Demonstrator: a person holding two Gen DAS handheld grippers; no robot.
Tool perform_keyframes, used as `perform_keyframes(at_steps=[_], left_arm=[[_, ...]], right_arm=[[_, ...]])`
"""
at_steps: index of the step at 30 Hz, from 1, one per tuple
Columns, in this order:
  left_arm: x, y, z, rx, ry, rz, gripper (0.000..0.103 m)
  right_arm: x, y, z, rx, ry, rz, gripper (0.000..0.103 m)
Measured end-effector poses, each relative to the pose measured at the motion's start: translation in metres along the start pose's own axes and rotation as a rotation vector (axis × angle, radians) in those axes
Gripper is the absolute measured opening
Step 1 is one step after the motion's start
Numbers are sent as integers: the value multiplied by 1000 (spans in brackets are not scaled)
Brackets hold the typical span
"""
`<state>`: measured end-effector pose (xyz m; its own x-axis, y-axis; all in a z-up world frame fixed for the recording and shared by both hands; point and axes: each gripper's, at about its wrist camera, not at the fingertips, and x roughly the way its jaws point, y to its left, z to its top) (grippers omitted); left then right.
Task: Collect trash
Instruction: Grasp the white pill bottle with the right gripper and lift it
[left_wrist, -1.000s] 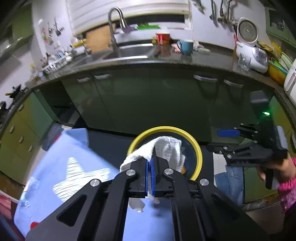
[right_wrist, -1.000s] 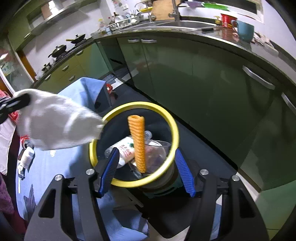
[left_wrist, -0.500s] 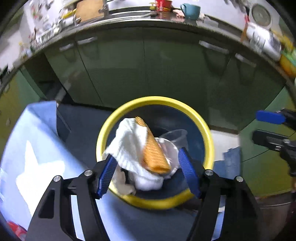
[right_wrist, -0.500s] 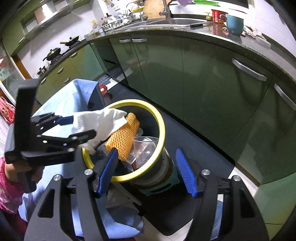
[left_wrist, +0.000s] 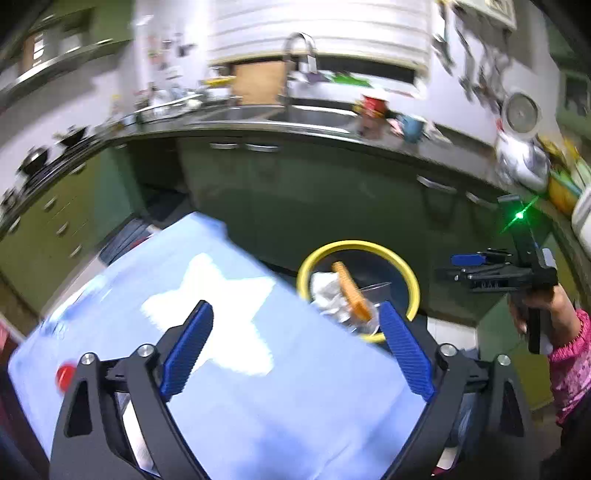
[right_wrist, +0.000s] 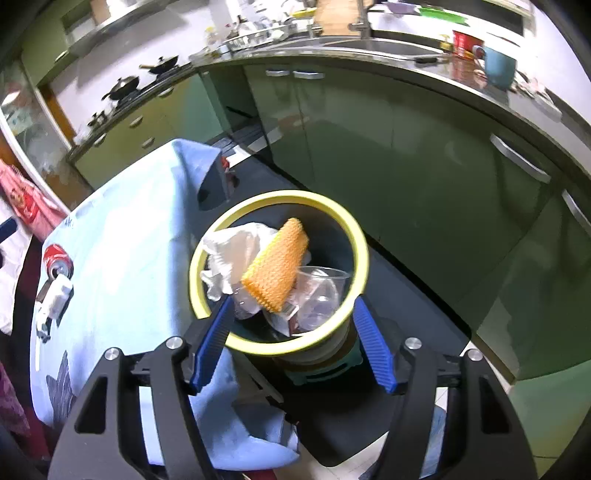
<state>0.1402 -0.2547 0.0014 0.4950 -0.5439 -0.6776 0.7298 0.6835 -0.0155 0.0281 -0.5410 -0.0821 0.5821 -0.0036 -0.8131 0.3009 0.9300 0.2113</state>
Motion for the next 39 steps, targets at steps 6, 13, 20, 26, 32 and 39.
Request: perform_keyframes(at_steps=[6, 13, 20, 26, 32, 39], left_arm=[[-76, 73, -75, -123, -42, 196, 96], [-147, 144, -161, -296, -14, 440, 97], [-181, 170, -195, -365, -39, 479, 98], [-167, 162, -189, -340, -16, 487, 98], [-156, 163, -191, -340, 7, 464, 98], [-146, 168, -195, -355, 26, 448, 98]], right_arm=[[14, 58, 5, -119, 43, 42, 64], [45, 187, 8, -364, 92, 219, 66], [68, 330, -15, -650, 132, 453, 85], [87, 395, -29, -748, 137, 483, 88], [105, 415, -35, -809, 141, 431, 90], [126, 426, -37, -821, 195, 419, 90]])
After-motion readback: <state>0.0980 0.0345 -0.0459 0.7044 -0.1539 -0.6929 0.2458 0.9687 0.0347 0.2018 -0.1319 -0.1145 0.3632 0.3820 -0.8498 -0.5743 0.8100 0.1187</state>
